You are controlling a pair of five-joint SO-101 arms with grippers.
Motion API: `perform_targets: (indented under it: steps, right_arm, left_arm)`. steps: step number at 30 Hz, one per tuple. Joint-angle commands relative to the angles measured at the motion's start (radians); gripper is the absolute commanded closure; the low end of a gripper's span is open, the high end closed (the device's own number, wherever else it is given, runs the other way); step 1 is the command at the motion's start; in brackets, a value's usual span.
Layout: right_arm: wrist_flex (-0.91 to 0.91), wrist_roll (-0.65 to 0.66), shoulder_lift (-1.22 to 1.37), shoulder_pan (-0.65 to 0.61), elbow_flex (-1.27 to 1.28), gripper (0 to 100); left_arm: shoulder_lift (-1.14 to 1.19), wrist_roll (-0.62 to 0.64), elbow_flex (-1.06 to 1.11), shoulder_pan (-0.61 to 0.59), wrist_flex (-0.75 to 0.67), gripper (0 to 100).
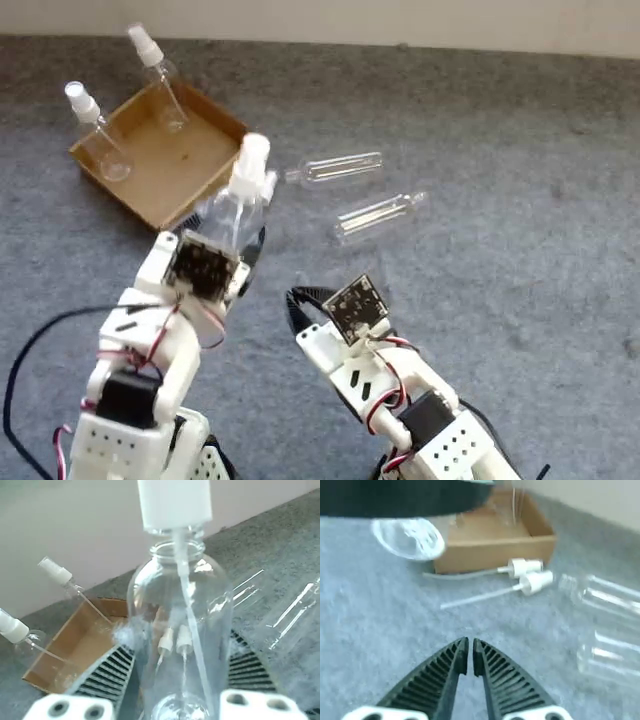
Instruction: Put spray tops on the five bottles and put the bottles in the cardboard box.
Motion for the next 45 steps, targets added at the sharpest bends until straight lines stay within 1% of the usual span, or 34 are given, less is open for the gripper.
perform_targets:
  steps: [1, 7, 12, 16, 19, 25, 35, 39, 45]
  right_arm:
    - [-0.151, 0.0, -0.008, -0.015, 0.14, 98.7]
    - [-0.153, 0.0, -0.008, -0.015, 0.171, 98.7]
    - [-0.153, 0.0, -0.008, -0.015, 0.171, 98.7]
    - [-0.153, 0.0, -0.008, -0.015, 0.171, 98.7]
    - [-0.153, 0.0, -0.008, -0.015, 0.171, 98.7]
    - [-0.153, 0.002, -0.008, -0.015, 0.171, 98.7]
    - [-0.153, 0.002, -0.008, -0.013, 0.171, 98.7]
    - [-0.153, 0.002, -0.008, 0.022, 0.171, 98.7]
    - [-0.153, 0.002, -0.008, 0.045, 0.171, 98.7]
  left_arm:
    - [0.206, 0.117, -0.136, 0.051, -0.115, 91]
    - [0.309, 0.193, -0.12, 0.145, -0.322, 91]
    - [0.338, 0.198, -0.008, 0.229, -0.534, 91]
    - [0.341, 0.199, 0.084, 0.274, -0.629, 91]
    - [0.34, 0.199, 0.113, 0.298, -0.638, 91]
    - [0.332, 0.201, 0.156, 0.3, -0.638, 91]
    - [0.332, 0.201, 0.148, 0.3, -0.626, 91]
    - [0.297, 0.201, 0.139, 0.3, -0.542, 91]
    - [0.119, 0.201, 0.143, 0.292, -0.402, 91]
